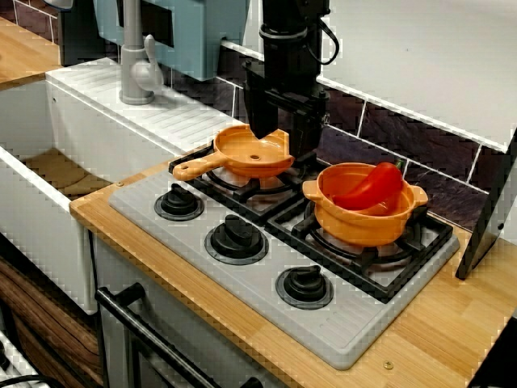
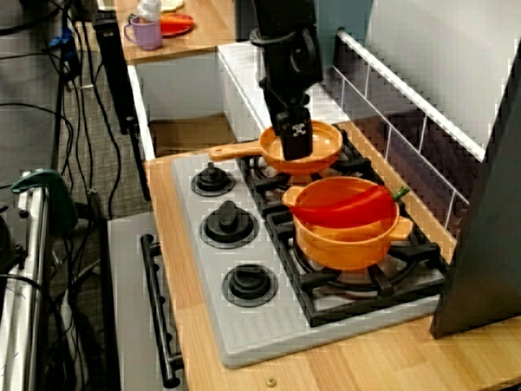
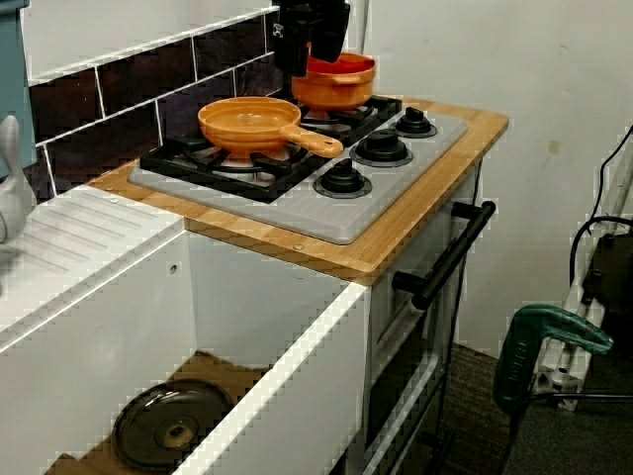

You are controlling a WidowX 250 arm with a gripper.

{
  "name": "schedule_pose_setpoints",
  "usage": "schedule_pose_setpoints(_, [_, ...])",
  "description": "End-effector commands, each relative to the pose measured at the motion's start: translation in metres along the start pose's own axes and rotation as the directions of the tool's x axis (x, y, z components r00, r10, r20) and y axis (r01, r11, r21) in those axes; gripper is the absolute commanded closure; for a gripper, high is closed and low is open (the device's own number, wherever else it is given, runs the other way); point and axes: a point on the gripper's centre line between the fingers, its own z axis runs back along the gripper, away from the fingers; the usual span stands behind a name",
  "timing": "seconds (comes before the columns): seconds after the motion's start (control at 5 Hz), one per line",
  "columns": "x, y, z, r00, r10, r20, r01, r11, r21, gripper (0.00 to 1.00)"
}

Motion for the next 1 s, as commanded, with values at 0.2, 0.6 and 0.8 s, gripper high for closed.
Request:
schedule_pose_setpoints(0.2, [0.027, -0.019, 0.017, 0.999, 0.025, 0.042, -0.025, 1.0, -0.004, 0.0])
schedule_pose_setpoints(0.6, [0.031, -0.024, 0.009, 0.999, 0.032, 0.042, -0.032, 0.999, 0.007, 0.0])
schedule_pose_setpoints(0.8, [0.028, -0.026, 0.005, 0.999, 0.033, 0.033, -0.034, 0.999, 0.009, 0.0])
